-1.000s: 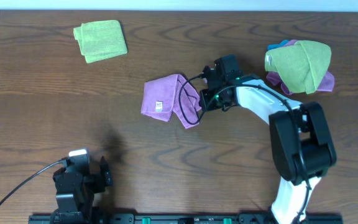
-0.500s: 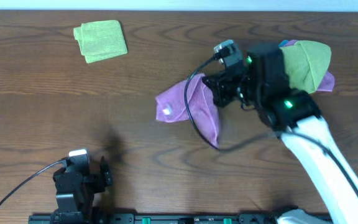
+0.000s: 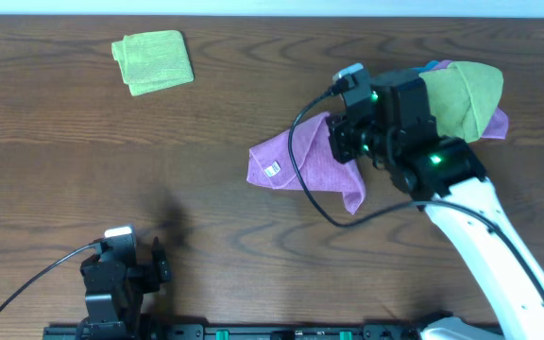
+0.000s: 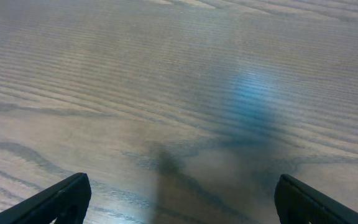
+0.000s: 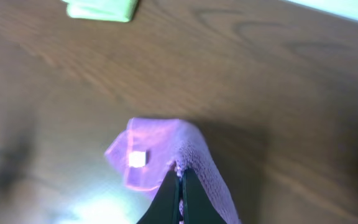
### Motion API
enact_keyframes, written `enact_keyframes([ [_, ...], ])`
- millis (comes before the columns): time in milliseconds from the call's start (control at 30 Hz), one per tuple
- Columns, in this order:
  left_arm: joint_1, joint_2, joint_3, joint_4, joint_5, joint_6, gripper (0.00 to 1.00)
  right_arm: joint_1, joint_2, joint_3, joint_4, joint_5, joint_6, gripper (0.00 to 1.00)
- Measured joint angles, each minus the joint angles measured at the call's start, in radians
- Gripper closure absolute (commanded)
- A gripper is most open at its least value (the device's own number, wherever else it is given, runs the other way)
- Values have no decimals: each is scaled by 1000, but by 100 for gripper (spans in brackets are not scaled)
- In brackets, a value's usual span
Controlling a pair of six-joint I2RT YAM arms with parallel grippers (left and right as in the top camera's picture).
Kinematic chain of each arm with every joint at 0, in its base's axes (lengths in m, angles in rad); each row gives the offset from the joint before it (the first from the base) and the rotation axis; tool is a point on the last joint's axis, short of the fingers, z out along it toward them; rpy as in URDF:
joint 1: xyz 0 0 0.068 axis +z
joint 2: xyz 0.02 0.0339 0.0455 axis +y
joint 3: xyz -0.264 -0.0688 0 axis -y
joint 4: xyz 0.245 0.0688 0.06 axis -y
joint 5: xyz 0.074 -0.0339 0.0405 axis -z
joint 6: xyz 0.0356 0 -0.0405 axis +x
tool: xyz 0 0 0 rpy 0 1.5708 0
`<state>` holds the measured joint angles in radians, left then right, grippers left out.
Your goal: Fold the cloth
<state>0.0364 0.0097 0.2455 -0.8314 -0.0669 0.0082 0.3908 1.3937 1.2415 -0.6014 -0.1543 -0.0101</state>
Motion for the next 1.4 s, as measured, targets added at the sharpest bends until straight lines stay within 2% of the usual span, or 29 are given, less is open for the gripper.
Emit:
enact_keyframes([
  [333,0,0,0,0,0,0,5,0,64,0,108,69,-45,99],
  [533,0,0,0,0,0,0,5,-25,162,0,306,122,-83,99],
  [700,0,0,0,0,0,0,5,-56,353,1,509,209,-96,99],
  [733,0,0,0,0,0,0,5,-60,387,2,536,238,-97,90],
  [767,0,0,0,0,0,0,5,-61,414,2,549,264,-98,73],
  [833,0,0,0,0,0,0,4,-62,451,3,552,311,-100,54],
  [867,0,0,0,0,0,0,5,-61,457,3,544,324,-97,45],
  [1033,0,0,0,0,0,0,5,-58,413,16,386,361,-59,36],
  [1267,0,0,0,0,0,0,5,-59,219,26,-41,357,180,39],
  [1400,0,0,0,0,0,0,4,-80,203,27,-194,353,345,44],
])
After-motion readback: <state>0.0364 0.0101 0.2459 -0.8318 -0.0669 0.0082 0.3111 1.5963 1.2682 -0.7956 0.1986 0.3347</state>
